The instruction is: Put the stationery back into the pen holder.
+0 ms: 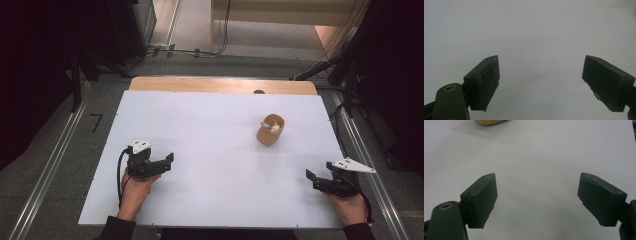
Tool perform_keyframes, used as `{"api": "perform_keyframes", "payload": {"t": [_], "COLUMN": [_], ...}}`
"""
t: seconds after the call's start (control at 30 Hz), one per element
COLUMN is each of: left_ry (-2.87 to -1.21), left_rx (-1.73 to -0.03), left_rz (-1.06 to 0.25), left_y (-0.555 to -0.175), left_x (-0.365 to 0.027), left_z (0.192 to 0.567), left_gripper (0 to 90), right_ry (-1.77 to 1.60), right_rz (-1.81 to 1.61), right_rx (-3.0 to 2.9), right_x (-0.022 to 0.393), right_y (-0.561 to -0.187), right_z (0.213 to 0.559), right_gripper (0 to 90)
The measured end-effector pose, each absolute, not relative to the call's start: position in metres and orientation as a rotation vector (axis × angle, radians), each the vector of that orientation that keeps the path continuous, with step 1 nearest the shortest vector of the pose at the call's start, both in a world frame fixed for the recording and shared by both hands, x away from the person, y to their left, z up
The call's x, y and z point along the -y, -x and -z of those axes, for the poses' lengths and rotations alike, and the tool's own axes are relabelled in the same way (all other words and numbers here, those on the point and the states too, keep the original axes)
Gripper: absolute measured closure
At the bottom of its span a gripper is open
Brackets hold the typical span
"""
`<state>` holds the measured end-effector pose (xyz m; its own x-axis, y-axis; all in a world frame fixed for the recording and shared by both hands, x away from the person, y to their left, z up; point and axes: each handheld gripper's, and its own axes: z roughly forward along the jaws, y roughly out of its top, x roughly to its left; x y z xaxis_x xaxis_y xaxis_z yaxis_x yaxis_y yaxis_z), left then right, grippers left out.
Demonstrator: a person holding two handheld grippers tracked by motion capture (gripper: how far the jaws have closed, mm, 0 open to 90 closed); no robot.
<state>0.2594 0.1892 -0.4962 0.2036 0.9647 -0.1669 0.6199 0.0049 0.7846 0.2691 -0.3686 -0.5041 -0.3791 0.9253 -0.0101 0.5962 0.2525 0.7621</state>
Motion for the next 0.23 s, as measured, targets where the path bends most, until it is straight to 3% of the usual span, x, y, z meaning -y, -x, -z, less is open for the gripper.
{"api": "perform_keyframes", "payload": {"t": [0.23], "left_ry": [-1.687], "left_rx": [-1.528], "left_rz": [-0.558], "left_y": [-0.2544], "left_x": [-0.1985], "left_z": [0.5005], "left_gripper": [15.2], "right_ry": [-1.379], "right_rz": [-0.947], "right_rx": [-2.069], "right_x": [0.3682], "right_y": [-0.269], "right_z": [0.5035], "right_gripper": [14.9]}}
